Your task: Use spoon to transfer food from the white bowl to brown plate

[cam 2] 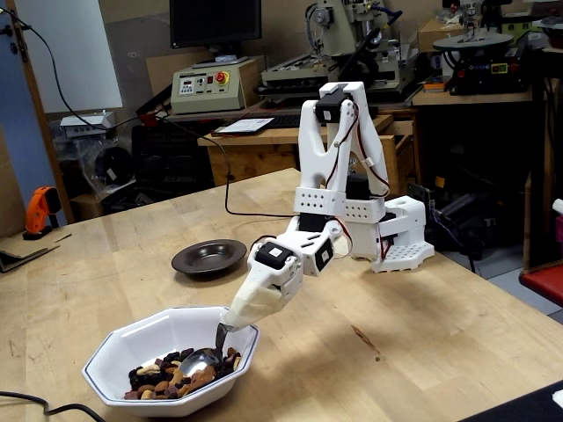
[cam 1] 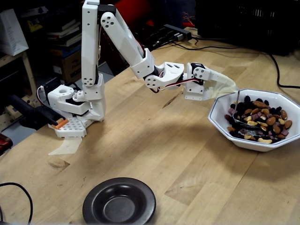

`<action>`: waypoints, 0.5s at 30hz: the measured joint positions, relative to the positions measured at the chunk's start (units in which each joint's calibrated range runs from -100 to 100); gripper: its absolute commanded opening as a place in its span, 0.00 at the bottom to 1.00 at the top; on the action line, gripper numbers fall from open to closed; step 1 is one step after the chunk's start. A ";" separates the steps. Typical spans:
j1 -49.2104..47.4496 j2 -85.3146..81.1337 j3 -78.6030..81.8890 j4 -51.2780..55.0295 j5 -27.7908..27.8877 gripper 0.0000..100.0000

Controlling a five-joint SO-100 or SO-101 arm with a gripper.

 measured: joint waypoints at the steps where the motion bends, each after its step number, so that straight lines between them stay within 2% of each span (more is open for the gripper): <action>1: 0.00 0.00 0.00 0.00 -0.73 0.04; 15: 1.17 0.00 -0.51 0.00 -8.84 0.04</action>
